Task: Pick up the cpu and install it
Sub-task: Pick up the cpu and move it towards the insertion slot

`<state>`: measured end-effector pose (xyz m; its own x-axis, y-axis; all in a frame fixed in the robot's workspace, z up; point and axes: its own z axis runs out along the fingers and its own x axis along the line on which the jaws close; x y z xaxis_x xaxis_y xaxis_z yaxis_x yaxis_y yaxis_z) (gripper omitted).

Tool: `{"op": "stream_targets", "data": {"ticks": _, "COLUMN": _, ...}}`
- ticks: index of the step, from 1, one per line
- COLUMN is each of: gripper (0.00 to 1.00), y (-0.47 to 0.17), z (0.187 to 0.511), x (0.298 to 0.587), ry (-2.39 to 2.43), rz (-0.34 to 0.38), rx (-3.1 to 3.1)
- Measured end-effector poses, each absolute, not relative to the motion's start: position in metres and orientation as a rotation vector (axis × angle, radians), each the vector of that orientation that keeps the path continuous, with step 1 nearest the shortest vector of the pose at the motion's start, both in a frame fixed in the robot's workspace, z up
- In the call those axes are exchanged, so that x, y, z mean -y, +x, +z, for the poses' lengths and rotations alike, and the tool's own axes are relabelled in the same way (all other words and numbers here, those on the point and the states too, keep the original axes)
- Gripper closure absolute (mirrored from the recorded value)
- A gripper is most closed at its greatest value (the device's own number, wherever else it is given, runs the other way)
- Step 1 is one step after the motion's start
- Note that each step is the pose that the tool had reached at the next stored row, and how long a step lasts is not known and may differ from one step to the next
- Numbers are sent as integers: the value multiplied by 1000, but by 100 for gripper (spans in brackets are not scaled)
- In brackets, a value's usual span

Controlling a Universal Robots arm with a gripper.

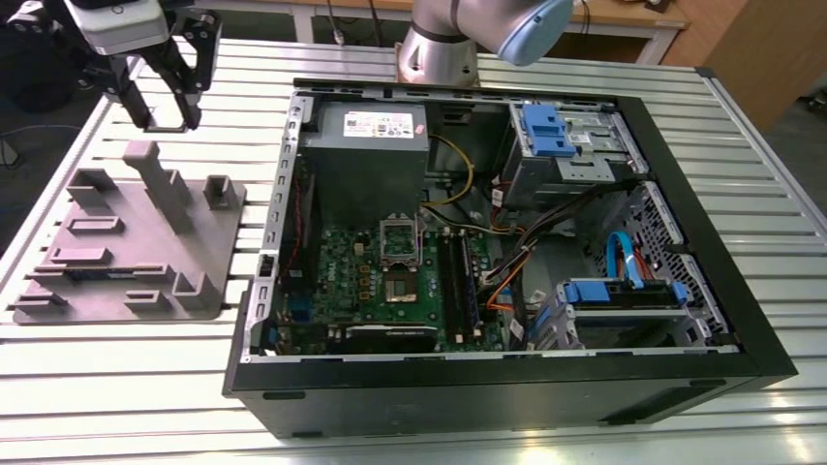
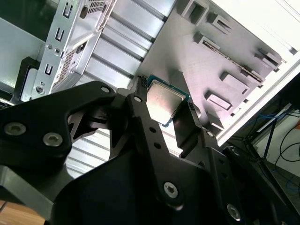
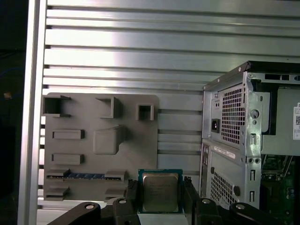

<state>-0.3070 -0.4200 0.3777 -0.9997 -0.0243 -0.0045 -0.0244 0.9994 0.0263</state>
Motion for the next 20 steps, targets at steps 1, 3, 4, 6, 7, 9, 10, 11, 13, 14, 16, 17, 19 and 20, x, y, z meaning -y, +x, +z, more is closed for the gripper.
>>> {"op": "stream_targets", "data": {"ticks": 1, "gripper": 53, "y": -307, "z": 378, "x": 420, "ry": -38, "rz": 41, "rx": -3137}}
{"op": "stream_targets", "data": {"ticks": 3, "gripper": 53, "y": -306, "z": 378, "x": 420, "ry": -38, "rz": 41, "rx": -3137}}
{"op": "stream_targets", "data": {"ticks": 4, "gripper": 53, "y": -306, "z": 378, "x": 420, "ry": -38, "rz": 41, "rx": -3137}}
{"op": "stream_targets", "data": {"ticks": 6, "gripper": 53, "y": -306, "z": 378, "x": 420, "ry": -38, "rz": 41, "rx": -3137}}
{"op": "stream_targets", "data": {"ticks": 7, "gripper": 53, "y": -305, "z": 378, "x": 420, "ry": -38, "rz": 41, "rx": -3137}}
{"op": "stream_targets", "data": {"ticks": 9, "gripper": 53, "y": -305, "z": 378, "x": 420, "ry": -38, "rz": 41, "rx": -3137}}
{"op": "stream_targets", "data": {"ticks": 10, "gripper": 53, "y": -305, "z": 378, "x": 420, "ry": -38, "rz": 41, "rx": -3137}}
{"op": "stream_targets", "data": {"ticks": 11, "gripper": 53, "y": -305, "z": 378, "x": 420, "ry": -38, "rz": 41, "rx": -3137}}
{"op": "stream_targets", "data": {"ticks": 13, "gripper": 53, "y": -304, "z": 378, "x": 420, "ry": -38, "rz": 41, "rx": -3137}}
{"op": "stream_targets", "data": {"ticks": 14, "gripper": 53, "y": -304, "z": 378, "x": 420, "ry": -38, "rz": 41, "rx": -3137}}
{"op": "stream_targets", "data": {"ticks": 16, "gripper": 53, "y": -304, "z": 378, "x": 420, "ry": -38, "rz": 41, "rx": -3137}}
{"op": "stream_targets", "data": {"ticks": 17, "gripper": 53, "y": -303, "z": 378, "x": 420, "ry": -38, "rz": 41, "rx": -3137}}
{"op": "stream_targets", "data": {"ticks": 19, "gripper": 53, "y": -303, "z": 378, "x": 420, "ry": -38, "rz": 41, "rx": -3137}}
{"op": "stream_targets", "data": {"ticks": 20, "gripper": 53, "y": -303, "z": 378, "x": 420, "ry": -38, "rz": 41, "rx": -3137}}
